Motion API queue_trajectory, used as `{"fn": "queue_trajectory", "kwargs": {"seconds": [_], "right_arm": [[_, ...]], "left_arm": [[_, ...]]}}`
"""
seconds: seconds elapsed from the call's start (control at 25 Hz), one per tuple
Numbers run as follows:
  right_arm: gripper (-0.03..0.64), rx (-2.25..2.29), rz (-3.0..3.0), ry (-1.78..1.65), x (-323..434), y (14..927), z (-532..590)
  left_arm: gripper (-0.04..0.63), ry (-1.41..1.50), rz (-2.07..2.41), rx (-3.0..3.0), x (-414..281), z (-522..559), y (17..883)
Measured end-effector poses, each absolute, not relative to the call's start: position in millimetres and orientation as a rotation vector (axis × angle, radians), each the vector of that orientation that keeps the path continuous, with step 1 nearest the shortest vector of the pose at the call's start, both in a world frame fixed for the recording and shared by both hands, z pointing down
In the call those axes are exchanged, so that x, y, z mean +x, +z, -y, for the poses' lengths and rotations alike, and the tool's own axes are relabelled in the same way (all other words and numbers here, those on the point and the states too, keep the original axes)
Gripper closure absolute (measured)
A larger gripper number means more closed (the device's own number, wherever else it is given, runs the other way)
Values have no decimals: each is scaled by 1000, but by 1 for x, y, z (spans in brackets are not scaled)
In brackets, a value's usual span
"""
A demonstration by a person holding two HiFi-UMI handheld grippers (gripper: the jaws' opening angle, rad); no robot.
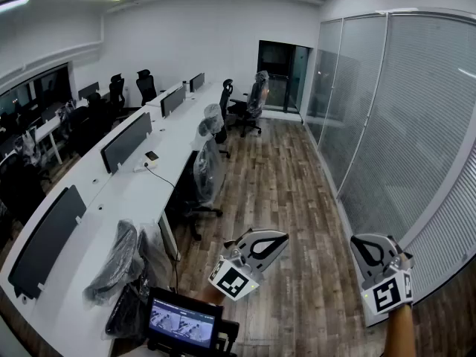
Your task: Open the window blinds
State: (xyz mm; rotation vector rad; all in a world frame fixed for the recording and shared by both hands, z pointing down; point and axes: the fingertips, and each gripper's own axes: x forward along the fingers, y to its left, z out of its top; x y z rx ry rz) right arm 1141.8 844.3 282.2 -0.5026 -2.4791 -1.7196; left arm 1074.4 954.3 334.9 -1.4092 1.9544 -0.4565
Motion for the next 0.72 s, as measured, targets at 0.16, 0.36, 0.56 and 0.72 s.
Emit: {"fn": "queue_trajectory", "kwargs": {"seconds": [0.16,0.36,0.56,0.72], "right_arm": [[615,-505,2474,-1724,1141,284,-847],[615,-499,2478,-1727,1138,286,-845],[615,-488,2489,-1731,1136,288,-845],[614,-506,2490,-1732,1131,292,-848]], "left_arm": [[591,-460,-1955,-1408,1073,-956,337],[591,-458,-1953,-1411,1072,-954,339],[591,-462,-1952,-1417,1069,-953,341],[591,-461,-1953,-1424,1064,-951,343]]}}
